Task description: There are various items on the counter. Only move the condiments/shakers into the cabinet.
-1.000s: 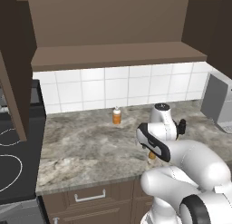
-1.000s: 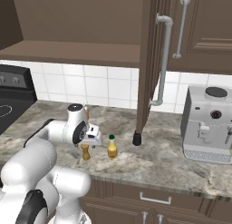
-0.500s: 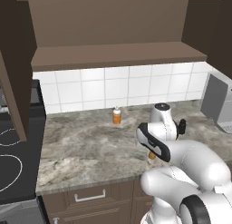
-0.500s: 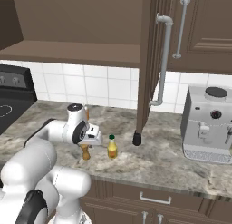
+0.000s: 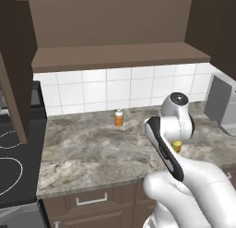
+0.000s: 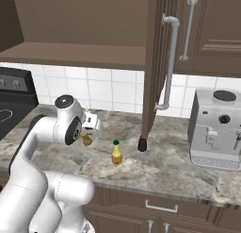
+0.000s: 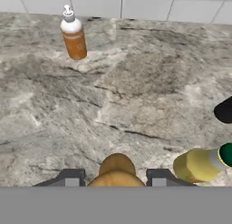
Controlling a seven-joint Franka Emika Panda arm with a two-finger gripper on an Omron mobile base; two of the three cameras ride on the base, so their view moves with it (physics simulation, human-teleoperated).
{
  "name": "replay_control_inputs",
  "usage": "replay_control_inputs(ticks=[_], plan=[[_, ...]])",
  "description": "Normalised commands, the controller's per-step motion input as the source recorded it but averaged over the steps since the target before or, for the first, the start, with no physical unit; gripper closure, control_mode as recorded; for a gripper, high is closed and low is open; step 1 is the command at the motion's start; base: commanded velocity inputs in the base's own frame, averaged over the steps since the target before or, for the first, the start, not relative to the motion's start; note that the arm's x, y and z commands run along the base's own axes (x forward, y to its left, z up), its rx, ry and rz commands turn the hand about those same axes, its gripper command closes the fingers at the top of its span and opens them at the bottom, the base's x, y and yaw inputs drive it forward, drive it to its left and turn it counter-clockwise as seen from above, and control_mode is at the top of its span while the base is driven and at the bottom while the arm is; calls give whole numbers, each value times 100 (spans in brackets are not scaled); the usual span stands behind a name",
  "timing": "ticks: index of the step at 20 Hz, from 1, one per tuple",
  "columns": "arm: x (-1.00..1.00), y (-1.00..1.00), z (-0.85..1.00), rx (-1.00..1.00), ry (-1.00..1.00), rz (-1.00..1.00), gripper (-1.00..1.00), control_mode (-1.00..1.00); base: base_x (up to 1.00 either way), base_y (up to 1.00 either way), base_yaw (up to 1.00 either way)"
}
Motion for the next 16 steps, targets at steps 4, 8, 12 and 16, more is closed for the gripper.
replay_control_inputs(ticks=[4, 8, 12, 16], plan=[[0, 24, 100, 0, -27, 0, 100, -100, 0, 0, 0], [2, 30, 100, 0, -15, 2, 100, -100, 0, 0, 0], [23, 15, 100, 0, -1, 2, 100, -100, 0, 0, 0], [31, 0, 100, 1, 0, 0, 100, -100, 0, 0, 0]])
